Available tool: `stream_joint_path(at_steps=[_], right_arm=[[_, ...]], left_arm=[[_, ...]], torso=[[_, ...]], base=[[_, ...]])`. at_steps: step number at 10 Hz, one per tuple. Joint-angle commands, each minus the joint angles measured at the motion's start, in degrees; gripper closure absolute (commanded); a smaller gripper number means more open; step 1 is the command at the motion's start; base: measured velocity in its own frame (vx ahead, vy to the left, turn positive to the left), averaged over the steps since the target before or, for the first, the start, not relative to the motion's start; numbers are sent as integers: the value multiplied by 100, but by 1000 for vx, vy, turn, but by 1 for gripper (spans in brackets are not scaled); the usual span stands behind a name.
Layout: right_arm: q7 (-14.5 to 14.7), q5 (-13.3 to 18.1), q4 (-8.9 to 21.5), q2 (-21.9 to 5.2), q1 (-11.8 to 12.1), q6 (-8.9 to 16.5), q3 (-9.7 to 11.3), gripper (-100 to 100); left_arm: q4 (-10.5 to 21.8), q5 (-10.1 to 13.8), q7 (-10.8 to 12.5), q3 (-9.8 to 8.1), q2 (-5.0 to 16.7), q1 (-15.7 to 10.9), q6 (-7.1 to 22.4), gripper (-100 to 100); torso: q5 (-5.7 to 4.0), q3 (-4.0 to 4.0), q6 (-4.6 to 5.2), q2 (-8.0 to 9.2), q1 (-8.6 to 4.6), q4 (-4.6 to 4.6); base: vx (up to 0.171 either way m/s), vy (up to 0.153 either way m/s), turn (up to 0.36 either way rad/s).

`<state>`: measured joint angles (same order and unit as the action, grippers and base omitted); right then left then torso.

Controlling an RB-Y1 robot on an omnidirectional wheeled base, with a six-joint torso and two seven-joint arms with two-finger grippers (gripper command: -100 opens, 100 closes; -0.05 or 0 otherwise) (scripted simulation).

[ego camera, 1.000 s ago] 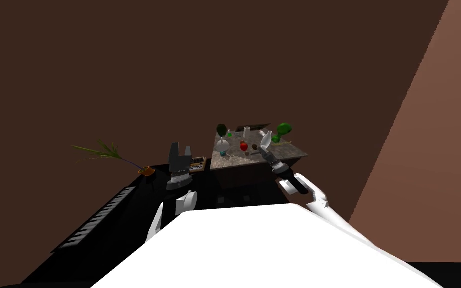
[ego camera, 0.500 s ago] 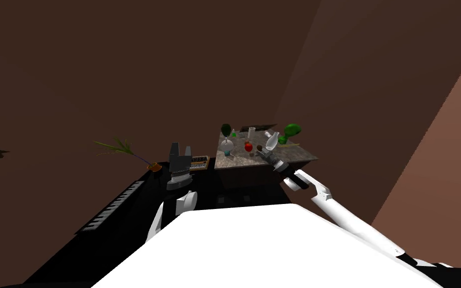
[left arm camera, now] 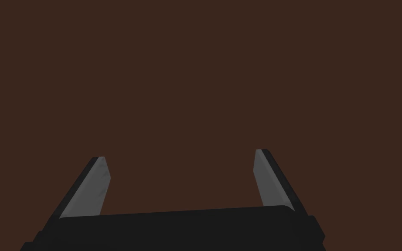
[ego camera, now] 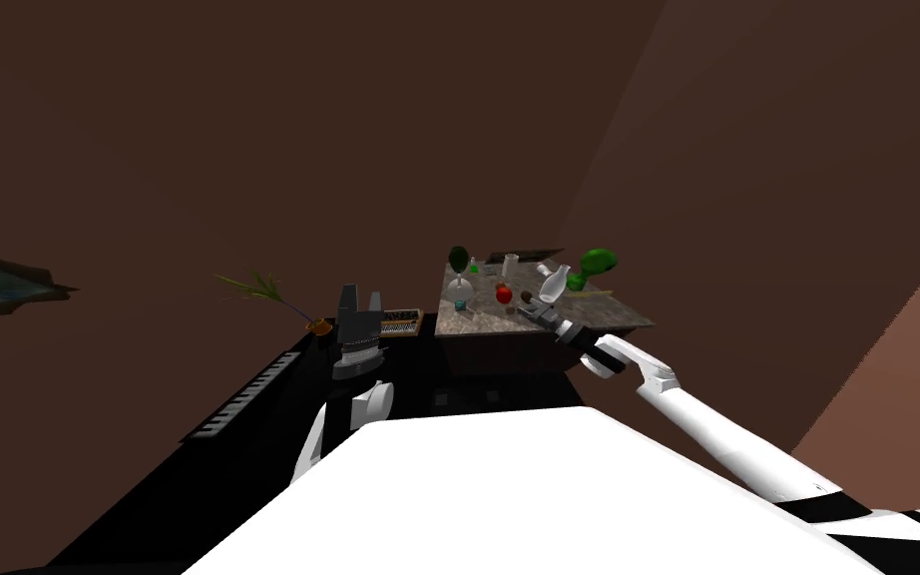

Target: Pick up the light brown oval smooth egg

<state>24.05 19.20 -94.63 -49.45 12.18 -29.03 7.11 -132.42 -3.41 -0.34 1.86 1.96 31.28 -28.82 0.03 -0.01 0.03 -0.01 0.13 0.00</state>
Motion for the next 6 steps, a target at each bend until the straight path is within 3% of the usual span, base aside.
stream_joint_path(at_steps=[1, 2, 4, 6], right_arm=[[159, 286, 286, -283, -121, 56, 58, -100], [159, 317, 308, -283, -121, 56, 58, -100], [345, 694, 688, -630, -243, 51, 95, -100], [429, 932, 973, -789, -297, 48, 112, -100]], left_arm=[[0, 0, 0, 0, 0, 0, 0, 0], [0, 0, 0, 0, 0, 0, 0, 0], [0, 0, 0, 0, 0, 0, 0, 0], [0, 0, 0, 0, 0, 0, 0, 0]], torso=[[0, 0, 0, 0, 0, 0], [1, 0, -3, 0, 4, 0], [0, 0, -1, 1, 0, 0], [0, 2, 1, 4, 1, 1]], base=[[0, 47, 169], [2, 32, 81], [3, 40, 127], [-6, 33, 94]])
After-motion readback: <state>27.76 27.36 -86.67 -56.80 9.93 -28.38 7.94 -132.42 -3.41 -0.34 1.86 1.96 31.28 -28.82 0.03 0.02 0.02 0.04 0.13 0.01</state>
